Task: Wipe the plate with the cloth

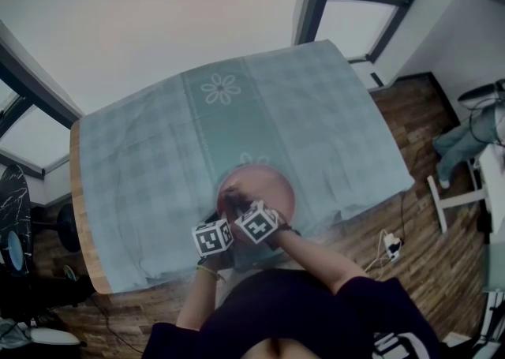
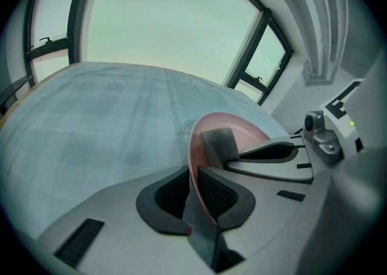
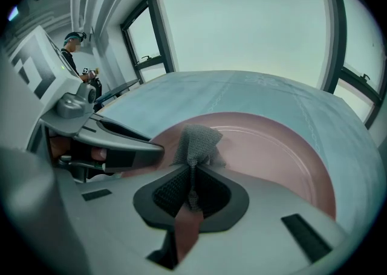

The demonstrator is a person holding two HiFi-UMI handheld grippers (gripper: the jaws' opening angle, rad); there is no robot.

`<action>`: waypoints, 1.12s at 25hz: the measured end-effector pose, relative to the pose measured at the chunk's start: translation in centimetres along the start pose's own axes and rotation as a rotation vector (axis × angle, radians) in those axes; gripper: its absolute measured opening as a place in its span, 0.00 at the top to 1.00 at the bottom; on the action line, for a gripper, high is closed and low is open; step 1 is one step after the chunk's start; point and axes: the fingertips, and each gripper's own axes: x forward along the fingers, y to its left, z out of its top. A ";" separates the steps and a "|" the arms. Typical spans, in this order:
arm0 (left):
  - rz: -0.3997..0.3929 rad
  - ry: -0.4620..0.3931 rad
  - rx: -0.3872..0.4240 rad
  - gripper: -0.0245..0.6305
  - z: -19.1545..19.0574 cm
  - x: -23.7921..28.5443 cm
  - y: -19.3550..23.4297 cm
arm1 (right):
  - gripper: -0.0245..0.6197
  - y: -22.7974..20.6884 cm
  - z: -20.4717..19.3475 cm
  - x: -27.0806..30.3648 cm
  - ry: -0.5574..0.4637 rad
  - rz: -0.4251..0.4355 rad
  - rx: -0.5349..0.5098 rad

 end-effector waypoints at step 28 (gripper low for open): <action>-0.001 -0.002 -0.003 0.88 0.0 0.0 -0.1 | 0.91 1.1 -0.4 -2.8 -0.040 0.095 0.102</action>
